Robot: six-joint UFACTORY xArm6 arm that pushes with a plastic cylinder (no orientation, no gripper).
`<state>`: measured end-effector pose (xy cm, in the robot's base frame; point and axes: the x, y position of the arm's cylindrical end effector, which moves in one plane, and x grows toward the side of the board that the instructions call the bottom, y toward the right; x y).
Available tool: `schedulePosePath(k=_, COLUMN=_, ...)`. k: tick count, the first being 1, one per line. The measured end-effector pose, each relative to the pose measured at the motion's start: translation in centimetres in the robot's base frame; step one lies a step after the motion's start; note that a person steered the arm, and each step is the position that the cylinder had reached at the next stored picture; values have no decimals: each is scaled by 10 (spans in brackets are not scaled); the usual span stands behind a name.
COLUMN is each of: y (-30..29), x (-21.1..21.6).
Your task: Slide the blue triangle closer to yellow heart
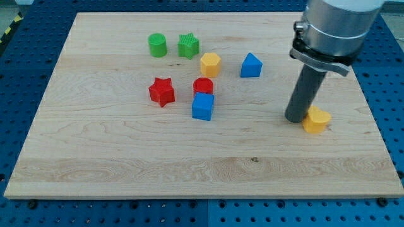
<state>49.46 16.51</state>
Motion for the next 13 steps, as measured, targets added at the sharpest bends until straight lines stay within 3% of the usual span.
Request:
schedulePosePath(k=1, y=21, x=3)
schedulePosePath(k=2, y=21, x=-32)
schedulePosePath(k=3, y=21, x=-101)
schedulePosePath(k=4, y=6, x=-162)
schedulePosePath(k=5, y=-64, x=-183)
schedulePosePath(k=7, y=-101, x=-170)
schedulePosePath(k=10, y=-56, x=-136)
schedulePosePath(k=13, y=-56, x=-92)
